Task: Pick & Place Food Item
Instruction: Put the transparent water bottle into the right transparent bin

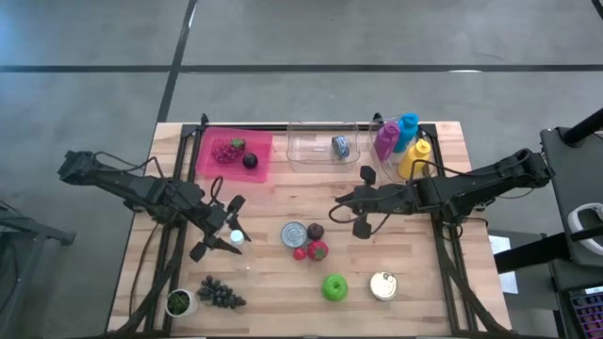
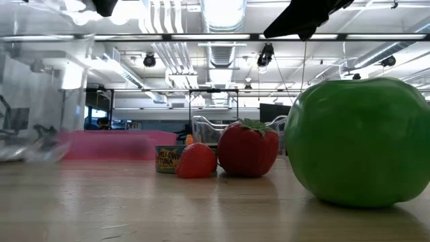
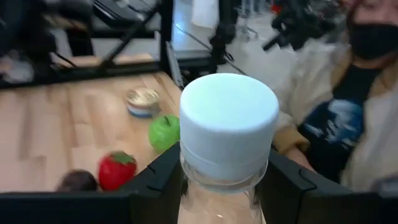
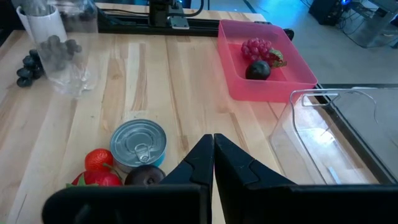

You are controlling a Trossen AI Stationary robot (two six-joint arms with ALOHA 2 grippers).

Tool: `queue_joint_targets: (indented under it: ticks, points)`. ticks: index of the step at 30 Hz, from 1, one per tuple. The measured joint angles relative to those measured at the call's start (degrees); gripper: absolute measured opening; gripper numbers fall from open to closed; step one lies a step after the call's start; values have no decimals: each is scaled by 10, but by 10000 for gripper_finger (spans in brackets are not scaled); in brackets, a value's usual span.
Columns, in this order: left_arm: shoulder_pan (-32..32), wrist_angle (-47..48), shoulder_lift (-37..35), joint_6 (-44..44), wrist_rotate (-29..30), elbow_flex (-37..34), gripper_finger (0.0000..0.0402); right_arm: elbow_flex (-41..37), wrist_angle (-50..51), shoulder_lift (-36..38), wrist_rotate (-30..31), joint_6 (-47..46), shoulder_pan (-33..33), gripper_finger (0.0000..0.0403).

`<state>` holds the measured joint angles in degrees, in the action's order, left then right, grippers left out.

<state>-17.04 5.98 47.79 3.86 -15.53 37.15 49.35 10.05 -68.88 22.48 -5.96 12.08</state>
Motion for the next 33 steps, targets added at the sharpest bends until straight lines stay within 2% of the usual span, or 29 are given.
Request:
queue_joint_targets:
  ticks: [7,14,19,22,30,33]
  points:
    - [0,35,-1,-17,81,60,159,0,0,0,0,0,0,8]
    - [3,68,-1,-26,235,96,158,0,0,0,0,0,0,8]
    - [20,55,6,-25,304,107,158,0,0,0,0,0,0,8]
    - [40,38,22,-20,322,109,158,0,0,0,0,0,0,8]
    - [132,-46,106,-19,325,110,158,0,0,0,0,0,0,8]
    - [174,-82,136,-14,300,110,158,0,0,0,0,0,0,8]
